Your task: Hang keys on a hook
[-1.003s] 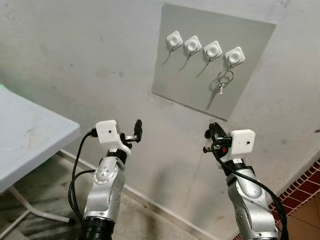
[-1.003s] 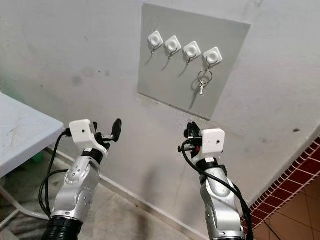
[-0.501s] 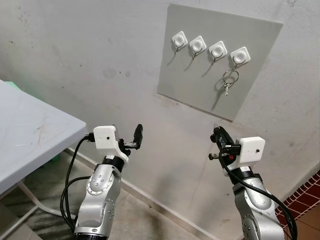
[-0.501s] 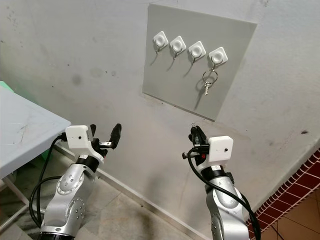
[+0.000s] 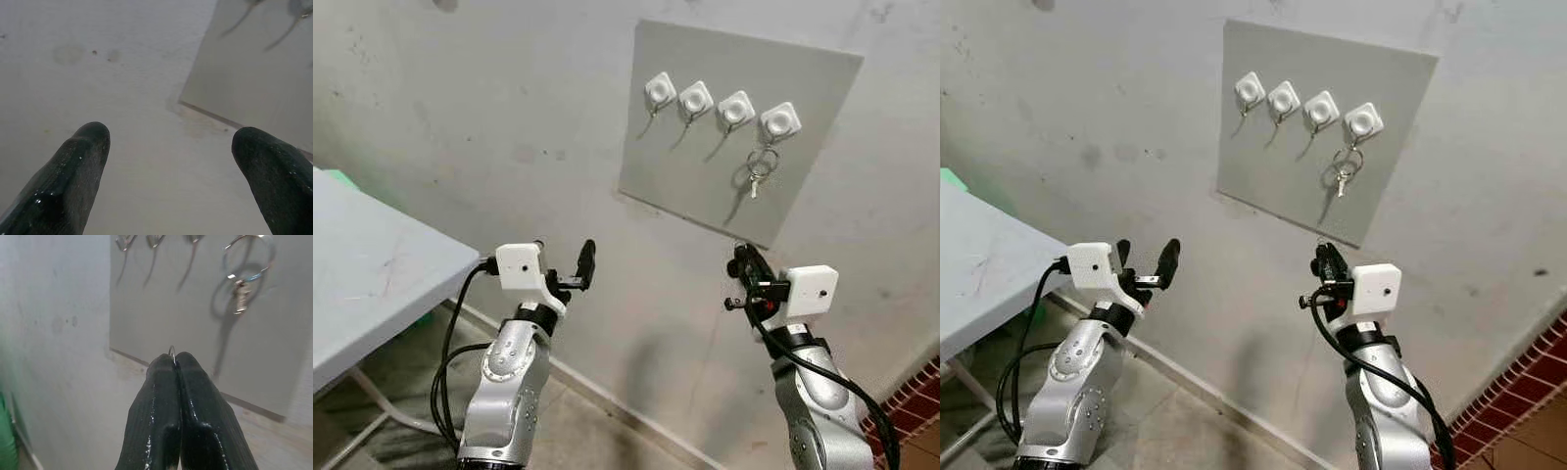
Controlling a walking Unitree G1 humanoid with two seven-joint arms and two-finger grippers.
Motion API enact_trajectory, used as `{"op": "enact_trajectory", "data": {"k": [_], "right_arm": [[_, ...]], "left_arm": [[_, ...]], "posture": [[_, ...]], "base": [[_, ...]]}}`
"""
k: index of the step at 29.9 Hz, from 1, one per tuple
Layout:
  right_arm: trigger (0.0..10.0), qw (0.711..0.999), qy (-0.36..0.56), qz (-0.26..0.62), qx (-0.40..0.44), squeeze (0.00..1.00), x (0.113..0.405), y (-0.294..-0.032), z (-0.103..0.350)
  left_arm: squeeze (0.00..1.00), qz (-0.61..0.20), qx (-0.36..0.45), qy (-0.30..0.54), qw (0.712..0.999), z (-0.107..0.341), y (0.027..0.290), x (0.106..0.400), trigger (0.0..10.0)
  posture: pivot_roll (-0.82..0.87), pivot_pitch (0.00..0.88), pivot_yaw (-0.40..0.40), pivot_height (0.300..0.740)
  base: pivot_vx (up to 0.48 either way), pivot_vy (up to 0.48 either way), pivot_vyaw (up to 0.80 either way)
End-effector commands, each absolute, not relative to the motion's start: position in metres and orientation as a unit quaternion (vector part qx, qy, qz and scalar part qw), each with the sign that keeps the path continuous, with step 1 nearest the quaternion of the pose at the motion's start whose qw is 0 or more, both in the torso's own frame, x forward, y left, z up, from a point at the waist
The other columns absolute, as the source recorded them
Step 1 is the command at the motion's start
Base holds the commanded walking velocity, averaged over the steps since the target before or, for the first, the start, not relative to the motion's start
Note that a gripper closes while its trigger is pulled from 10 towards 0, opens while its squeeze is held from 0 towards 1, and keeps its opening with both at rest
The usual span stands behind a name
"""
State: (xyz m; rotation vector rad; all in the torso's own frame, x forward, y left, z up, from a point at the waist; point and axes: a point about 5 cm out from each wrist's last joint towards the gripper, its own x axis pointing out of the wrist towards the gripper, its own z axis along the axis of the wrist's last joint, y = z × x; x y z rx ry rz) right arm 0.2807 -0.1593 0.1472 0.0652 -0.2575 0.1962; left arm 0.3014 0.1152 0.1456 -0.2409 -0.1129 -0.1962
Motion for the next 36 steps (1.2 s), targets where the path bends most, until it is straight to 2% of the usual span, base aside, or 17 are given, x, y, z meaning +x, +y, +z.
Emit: {"op": "enact_trajectory", "data": {"k": [1, 5, 36], "right_arm": [[10.0, 0.986, -0.134, 0.096, 0.032, 0.0, 0.2806, -0.1601, 0.1519], [10.0, 0.986, -0.134, 0.098, 0.028, 0.0, 0.2805, -0.1603, 0.1516], [10.0, 0.985, -0.131, 0.105, 0.027, 0.0, 0.281, -0.1594, 0.1514]], "left_arm": [[0.0, -0.1, -0.12, -0.06, 0.986, 0.1498, 0.1145, 0.3015, 10.0], [0.0, -0.095, -0.125, -0.056, 0.986, 0.1494, 0.114, 0.3017, 10.0], [0.0, -0.089, -0.129, -0.059, 0.986, 0.1502, 0.1087, 0.301, 10.0]], "posture": [[0.03, 0.015, -0.074, 0.74], [0.03, 0.016, -0.077, 0.74], [0.03, 0.008, -0.083, 0.74]], "base": [[0.334, 0.0, 0.0], [0.287, 0.0, 0.0], [0.0, 0.0, 0.0]]}}
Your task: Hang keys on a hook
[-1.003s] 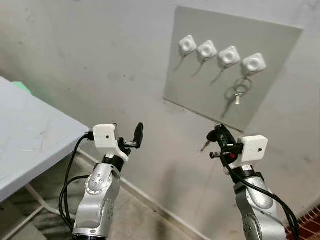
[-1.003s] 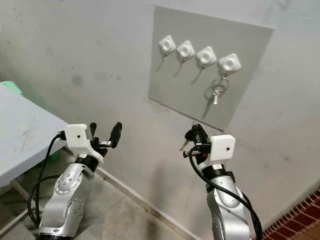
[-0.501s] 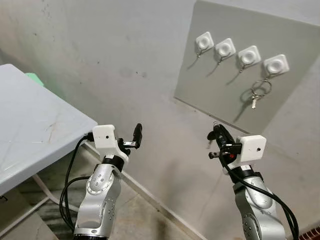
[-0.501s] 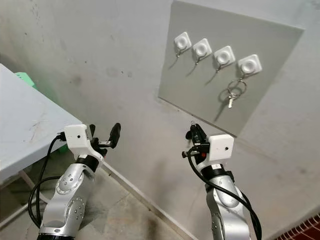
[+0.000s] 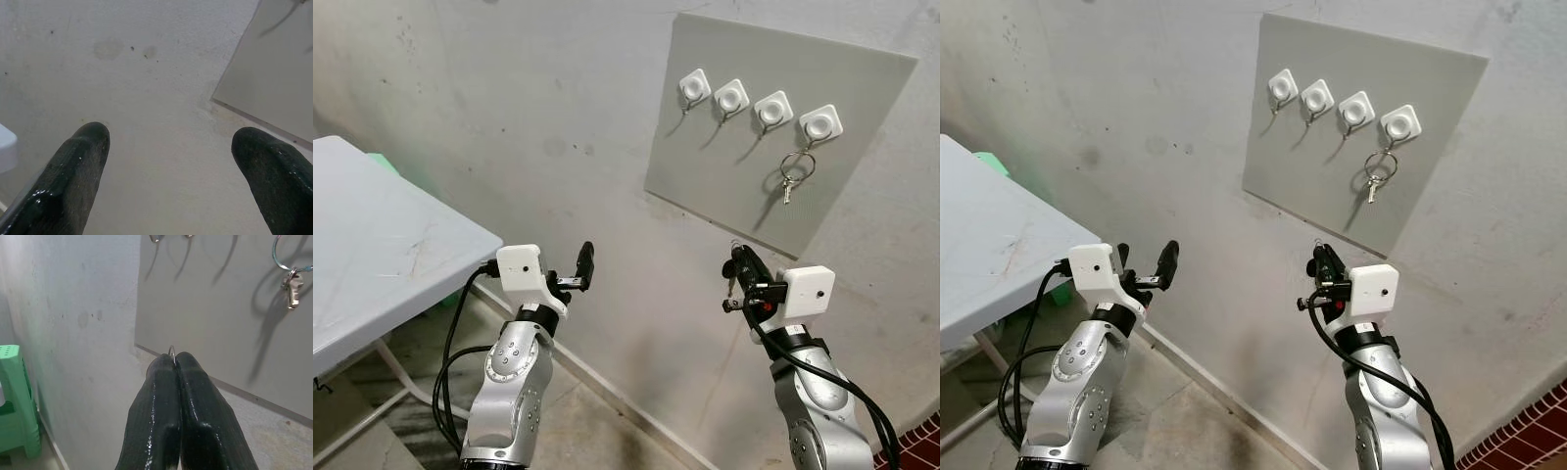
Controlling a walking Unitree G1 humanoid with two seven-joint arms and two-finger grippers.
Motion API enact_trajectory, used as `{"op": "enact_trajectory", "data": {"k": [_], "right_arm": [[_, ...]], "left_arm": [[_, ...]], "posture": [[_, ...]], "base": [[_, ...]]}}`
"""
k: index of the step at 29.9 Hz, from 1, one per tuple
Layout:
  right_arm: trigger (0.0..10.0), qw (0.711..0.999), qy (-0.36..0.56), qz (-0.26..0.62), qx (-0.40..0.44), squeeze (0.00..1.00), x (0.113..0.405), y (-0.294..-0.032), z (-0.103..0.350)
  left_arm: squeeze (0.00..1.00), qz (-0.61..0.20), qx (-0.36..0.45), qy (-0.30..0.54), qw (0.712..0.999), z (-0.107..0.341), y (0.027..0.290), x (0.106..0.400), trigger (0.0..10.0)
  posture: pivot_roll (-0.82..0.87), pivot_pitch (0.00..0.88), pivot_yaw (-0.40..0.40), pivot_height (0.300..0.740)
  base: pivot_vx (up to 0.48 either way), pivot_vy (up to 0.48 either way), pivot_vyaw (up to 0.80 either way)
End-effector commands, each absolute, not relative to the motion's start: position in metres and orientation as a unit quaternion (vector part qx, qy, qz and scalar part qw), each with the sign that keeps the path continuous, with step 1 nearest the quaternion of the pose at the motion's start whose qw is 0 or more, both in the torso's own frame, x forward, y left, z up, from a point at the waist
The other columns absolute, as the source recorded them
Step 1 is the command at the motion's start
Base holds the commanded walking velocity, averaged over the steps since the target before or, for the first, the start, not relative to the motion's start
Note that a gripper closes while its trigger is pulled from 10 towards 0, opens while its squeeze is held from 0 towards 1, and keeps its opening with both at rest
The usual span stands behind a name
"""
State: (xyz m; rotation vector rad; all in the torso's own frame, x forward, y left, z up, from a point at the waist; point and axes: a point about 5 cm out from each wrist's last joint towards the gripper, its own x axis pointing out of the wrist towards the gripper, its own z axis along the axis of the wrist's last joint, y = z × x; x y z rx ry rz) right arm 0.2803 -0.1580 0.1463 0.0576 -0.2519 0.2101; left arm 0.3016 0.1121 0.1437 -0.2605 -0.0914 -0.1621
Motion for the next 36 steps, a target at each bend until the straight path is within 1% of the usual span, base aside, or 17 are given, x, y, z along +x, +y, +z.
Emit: {"op": "enact_trajectory", "data": {"k": [1, 2, 4, 8, 10, 12, 17, 24, 28, 36], "right_arm": [[10.0, 0.985, -0.132, 0.105, 0.028, 0.0, 0.281, -0.16, 0.152], [10.0, 0.985, -0.133, 0.105, 0.029, 0.0, 0.282, -0.159, 0.152], [10.0, 0.983, -0.144, 0.107, 0.036, 0.0, 0.285, -0.158, 0.159], [10.0, 0.979, -0.161, 0.117, 0.033, 0.0, 0.293, -0.156, 0.17], [10.0, 0.977, -0.171, 0.122, 0.035, 0.0, 0.301, -0.156, 0.178], [10.0, 0.975, -0.182, 0.123, 0.036, 0.0, 0.309, -0.157, 0.186], [10.0, 0.968, -0.207, 0.14, 0.023, 0.0, 0.327, -0.156, 0.205], [10.0, 0.96, -0.236, 0.146, 0.022, 0.0, 0.349, -0.156, 0.229], [10.0, 0.96, -0.246, 0.13, 0.026, 0.0, 0.36, -0.161, 0.239], [10.0, 0.959, -0.256, 0.115, 0.039, 0.0, 0.369, -0.169, 0.247]], "left_arm": [[0.0, -0.09, -0.126, -0.06, 0.986, 0.151, 0.108, 0.301, 10.0], [0.0, -0.097, -0.126, -0.06, 0.985, 0.151, 0.107, 0.301, 10.0], [0.0, -0.135, -0.102, -0.074, 0.983, 0.157, 0.099, 0.299, 10.0], [0.0, -0.185, -0.103, -0.083, 0.974, 0.166, 0.086, 0.299, 10.0], [0.0, -0.219, -0.083, -0.097, 0.967, 0.176, 0.077, 0.3, 10.0], [0.0, -0.243, -0.091, -0.106, 0.96, 0.185, 0.072, 0.301, 10.0], [0.0, -0.29, -0.075, -0.123, 0.946, 0.198, 0.062, 0.302, 10.0], [0.0, -0.316, -0.069, -0.141, 0.936, 0.216, 0.056, 0.308, 10.0], [0.0, -0.321, -0.073, -0.15, 0.933, 0.222, 0.055, 0.308, 10.0], [0.0, -0.33, -0.077, -0.157, 0.928, 0.228, 0.052, 0.306, 10.0]], "posture": [[0.03, 0.008, -0.083, 0.74], [0.03, 0.005, -0.082, 0.74], [0.03, 0.002, -0.081, 0.74], [0.03, 0.003, -0.081, 0.74], [0.03, 0.008, -0.077, 0.74], [0.03, 0.013, -0.072, 0.74], [0.02, 0.018, -0.065, 0.74], [0.02, 0.03, -0.056, 0.74], [0.01, 0.037, -0.053, 0.74], [0.02, 0.042, -0.056, 0.74]], "base": [[0.0, 0.0, 0.0], [0.0, 0.0, 0.0], [0.0, 0.0, 0.0], [0.0, 0.0, 0.0], [0.0, 0.0, 0.0], [0.0, 0.0, 0.0], [0.0, 0.0, 0.0], [0.0, 0.0, 0.0], [0.0, 0.0, 0.0], [0.0, 0.0, 0.0]]}}
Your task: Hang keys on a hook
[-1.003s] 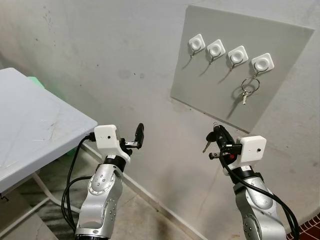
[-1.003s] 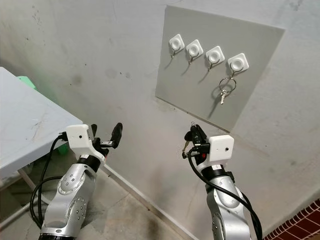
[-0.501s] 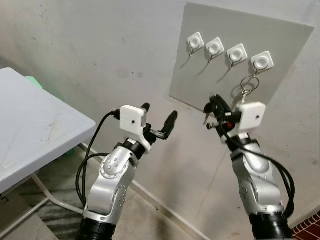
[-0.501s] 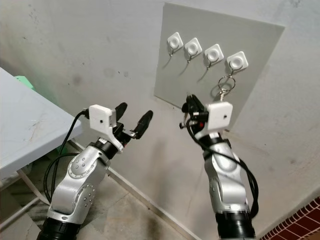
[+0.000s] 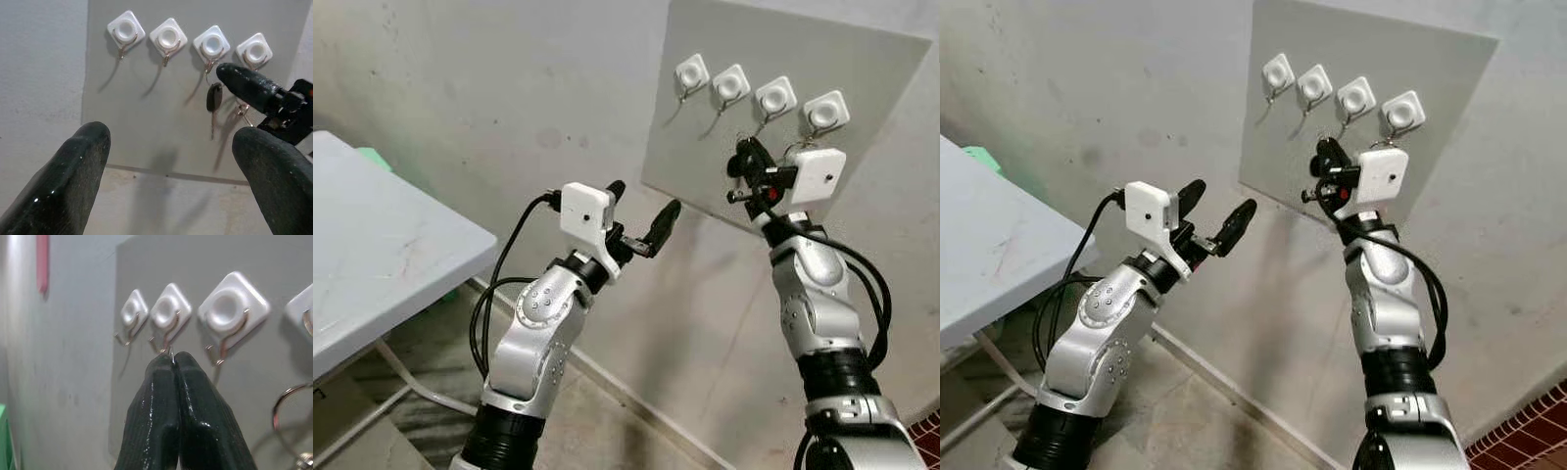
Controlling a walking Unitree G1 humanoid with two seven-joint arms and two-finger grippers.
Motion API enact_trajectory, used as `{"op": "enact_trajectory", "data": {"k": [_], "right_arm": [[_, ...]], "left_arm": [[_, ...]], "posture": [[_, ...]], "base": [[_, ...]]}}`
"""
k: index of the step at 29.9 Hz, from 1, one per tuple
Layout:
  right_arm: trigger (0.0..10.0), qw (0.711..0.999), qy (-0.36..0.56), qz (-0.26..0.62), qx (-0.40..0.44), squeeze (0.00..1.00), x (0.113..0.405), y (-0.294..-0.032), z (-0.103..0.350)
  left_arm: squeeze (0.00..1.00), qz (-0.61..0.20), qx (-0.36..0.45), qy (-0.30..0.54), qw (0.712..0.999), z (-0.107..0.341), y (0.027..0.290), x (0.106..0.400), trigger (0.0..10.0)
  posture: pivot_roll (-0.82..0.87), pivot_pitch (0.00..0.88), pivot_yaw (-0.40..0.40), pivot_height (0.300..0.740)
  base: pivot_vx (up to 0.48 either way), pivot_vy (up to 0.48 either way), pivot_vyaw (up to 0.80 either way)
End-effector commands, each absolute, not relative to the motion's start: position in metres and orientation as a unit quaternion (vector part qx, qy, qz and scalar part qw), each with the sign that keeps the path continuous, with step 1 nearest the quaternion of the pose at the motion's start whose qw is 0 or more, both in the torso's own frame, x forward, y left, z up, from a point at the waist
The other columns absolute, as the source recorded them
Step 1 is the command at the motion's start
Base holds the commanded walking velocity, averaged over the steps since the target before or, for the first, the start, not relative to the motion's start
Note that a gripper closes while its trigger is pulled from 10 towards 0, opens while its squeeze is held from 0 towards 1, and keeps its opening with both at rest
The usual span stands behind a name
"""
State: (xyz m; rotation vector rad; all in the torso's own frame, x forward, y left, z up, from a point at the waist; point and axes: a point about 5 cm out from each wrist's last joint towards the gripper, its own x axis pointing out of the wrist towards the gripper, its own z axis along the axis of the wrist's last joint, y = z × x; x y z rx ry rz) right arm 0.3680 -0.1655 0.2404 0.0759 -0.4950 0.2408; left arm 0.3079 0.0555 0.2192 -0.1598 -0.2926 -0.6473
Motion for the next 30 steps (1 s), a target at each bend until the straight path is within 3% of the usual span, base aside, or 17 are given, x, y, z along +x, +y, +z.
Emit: {"op": "enact_trajectory", "data": {"k": [1, 16, 30], "right_arm": [[10.0, 0.959, -0.256, 0.112, 0.046, 0.0, 0.37, -0.171, 0.247], [10.0, 0.952, -0.274, 0.117, 0.067, 0.0, 0.379, -0.172, 0.258], [10.0, 0.952, -0.25, 0.109, 0.139, 0.0, 0.386, -0.177, 0.254]], "left_arm": [[0.0, -0.33, -0.078, -0.157, 0.927, 0.229, 0.052, 0.305, 10.0], [0.0, -0.345, -0.083, -0.157, 0.922, 0.231, 0.046, 0.297, 10.0], [0.0, -0.341, -0.093, -0.155, 0.923, 0.232, 0.046, 0.295, 10.0]], "posture": [[0.02, 0.043, -0.057, 0.74], [0.02, 0.036, -0.057, 0.74], [0.02, 0.037, -0.063, 0.74]], "base": [[0.0, 0.0, 0.0], [0.0, 0.0, 0.0], [0.0, 0.0, 0.0]]}}
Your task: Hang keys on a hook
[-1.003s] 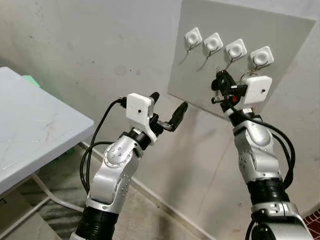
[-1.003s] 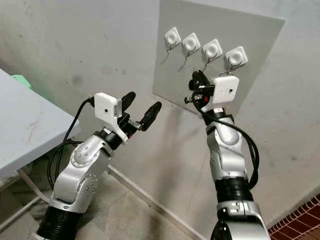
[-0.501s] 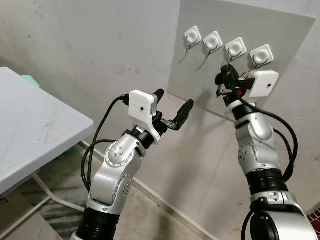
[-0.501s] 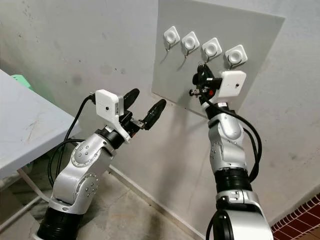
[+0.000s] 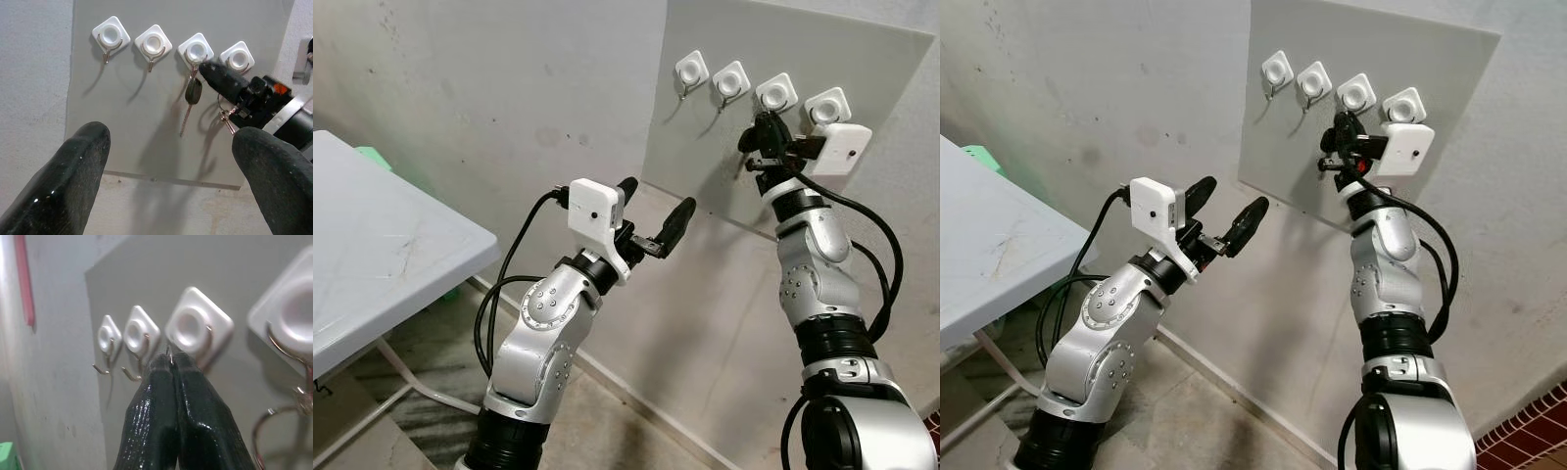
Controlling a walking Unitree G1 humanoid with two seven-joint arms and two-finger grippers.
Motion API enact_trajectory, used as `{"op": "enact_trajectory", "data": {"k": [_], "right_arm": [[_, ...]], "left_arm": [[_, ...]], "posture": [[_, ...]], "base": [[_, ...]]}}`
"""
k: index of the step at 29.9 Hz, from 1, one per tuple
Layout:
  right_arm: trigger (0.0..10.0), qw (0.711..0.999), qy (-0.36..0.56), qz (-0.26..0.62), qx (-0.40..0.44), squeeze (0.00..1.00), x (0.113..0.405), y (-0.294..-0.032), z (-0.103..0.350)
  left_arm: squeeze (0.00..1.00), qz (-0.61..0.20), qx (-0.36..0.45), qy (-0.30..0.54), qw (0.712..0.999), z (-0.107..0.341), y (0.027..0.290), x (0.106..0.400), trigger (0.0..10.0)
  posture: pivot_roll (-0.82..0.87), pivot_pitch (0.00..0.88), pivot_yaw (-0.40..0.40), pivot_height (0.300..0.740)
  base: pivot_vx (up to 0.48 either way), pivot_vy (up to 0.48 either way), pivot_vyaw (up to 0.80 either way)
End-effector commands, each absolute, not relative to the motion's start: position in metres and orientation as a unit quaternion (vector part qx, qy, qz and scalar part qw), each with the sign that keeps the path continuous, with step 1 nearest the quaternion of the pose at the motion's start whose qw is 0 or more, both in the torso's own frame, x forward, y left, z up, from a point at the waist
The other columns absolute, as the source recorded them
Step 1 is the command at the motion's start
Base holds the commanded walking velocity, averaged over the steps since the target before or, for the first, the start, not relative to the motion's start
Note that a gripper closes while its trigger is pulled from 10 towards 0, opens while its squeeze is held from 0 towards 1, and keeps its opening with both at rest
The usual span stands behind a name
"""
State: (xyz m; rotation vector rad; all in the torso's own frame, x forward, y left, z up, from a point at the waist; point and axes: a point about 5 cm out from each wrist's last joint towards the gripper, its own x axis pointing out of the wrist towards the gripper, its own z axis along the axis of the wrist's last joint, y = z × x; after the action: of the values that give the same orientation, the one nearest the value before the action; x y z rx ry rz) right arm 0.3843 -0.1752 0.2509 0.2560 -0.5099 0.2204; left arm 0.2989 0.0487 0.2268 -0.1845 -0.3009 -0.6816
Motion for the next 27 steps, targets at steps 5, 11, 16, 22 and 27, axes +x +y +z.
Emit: {"op": "enact_trajectory", "data": {"k": [5, 11, 16, 22, 27], "right_arm": [[10.0, 0.952, -0.234, 0.108, 0.165, 0.0, 0.385, -0.177, 0.245], [10.0, 0.952, -0.214, 0.119, 0.185, 0.0, 0.381, -0.168, 0.23], [10.0, 0.952, -0.203, 0.12, 0.195, 0.0, 0.379, -0.166, 0.222], [10.0, 0.951, -0.204, 0.123, 0.198, 0.0, 0.377, -0.166, 0.22], [10.0, 0.948, -0.218, 0.129, 0.194, 1.0, 0.375, -0.167, 0.223]], "left_arm": [[0.0, -0.339, -0.096, -0.156, 0.923, 0.233, 0.047, 0.295, 10.0], [0.0, -0.339, -0.099, -0.152, 0.923, 0.232, 0.047, 0.295, 10.0], [0.0, -0.338, -0.104, -0.15, 0.923, 0.232, 0.047, 0.295, 10.0], [0.0, -0.338, -0.107, -0.148, 0.923, 0.232, 0.047, 0.295, 10.0], [0.0, -0.336, -0.106, -0.148, 0.924, 0.232, 0.047, 0.295, 10.0]], "posture": [[0.02, 0.042, -0.062, 0.74], [0.02, 0.047, -0.058, 0.74], [0.01, 0.054, -0.057, 0.74], [0.01, 0.055, -0.055, 0.74], [0.01, 0.054, -0.055, 0.74]], "base": [[0.0, 0.0, 0.0], [0.0, 0.0, 0.0], [0.0, 0.0, 0.0], [0.0, 0.0, 0.0], [0.0, 0.0, 0.0]]}}
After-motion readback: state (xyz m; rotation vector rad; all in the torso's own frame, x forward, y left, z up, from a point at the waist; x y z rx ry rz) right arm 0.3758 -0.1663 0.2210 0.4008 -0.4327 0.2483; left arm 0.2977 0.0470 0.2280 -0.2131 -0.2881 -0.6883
